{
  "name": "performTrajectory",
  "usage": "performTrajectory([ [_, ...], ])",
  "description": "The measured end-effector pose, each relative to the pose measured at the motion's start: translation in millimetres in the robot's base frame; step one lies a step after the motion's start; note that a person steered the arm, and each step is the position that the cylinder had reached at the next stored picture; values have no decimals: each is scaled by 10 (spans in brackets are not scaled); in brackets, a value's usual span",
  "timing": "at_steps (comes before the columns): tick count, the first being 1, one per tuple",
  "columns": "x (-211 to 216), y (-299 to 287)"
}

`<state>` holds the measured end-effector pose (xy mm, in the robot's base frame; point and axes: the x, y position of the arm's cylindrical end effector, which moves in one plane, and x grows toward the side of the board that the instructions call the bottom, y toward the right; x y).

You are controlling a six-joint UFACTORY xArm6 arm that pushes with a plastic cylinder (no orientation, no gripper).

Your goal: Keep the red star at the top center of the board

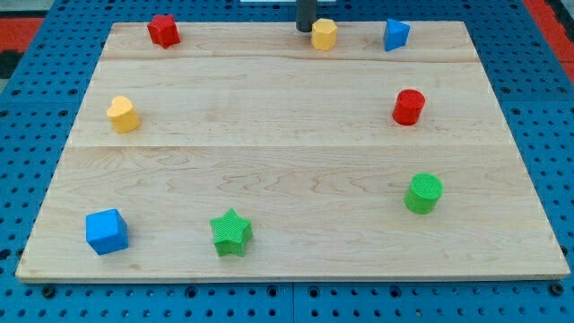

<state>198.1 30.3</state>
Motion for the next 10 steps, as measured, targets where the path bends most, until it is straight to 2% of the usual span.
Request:
performTrajectory([
  [1, -44, -254],
  [2, -64, -1102],
  [3, 423, -1080],
  [4, 934, -1900],
  [5, 841, -3005],
  [6, 322, -3305],
  [7, 87, -3204],
  [8, -59, -2486],
  [9, 27, -2120],
  [10, 178, -2141],
])
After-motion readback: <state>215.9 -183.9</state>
